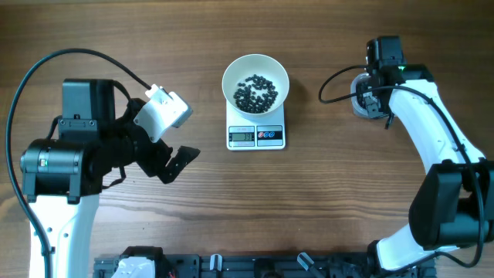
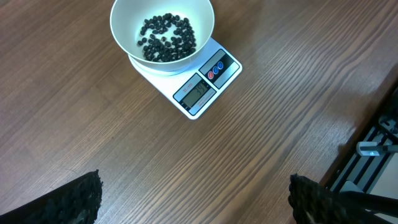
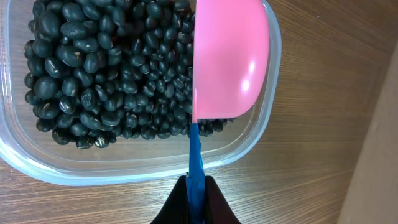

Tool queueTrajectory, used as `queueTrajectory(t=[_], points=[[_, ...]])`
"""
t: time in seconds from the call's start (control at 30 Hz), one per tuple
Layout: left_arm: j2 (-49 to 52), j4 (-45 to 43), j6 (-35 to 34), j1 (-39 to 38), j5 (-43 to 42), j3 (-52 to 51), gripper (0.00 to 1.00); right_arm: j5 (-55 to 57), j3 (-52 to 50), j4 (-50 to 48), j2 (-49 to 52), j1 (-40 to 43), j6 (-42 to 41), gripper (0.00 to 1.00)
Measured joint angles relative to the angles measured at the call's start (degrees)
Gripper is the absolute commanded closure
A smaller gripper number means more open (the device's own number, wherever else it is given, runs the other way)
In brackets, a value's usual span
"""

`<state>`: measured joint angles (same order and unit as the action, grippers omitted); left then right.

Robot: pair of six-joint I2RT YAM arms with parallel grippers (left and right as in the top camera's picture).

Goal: Scoop item into bowl and weigh 150g on scale
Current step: 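Carry the empty scoop back to the bean tub with the right gripper, then dip the pink scoop into the black beans and drag to fill it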

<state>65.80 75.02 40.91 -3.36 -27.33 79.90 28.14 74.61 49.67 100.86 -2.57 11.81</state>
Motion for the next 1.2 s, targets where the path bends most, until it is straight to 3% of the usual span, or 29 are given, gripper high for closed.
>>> queueTrajectory(t=[1.2], points=[[0.0, 0.0, 0.0, 0.0, 0.0, 0.0, 0.0, -23.7, 0.5, 3.2, 1.2, 4.9, 2.2, 0.96]])
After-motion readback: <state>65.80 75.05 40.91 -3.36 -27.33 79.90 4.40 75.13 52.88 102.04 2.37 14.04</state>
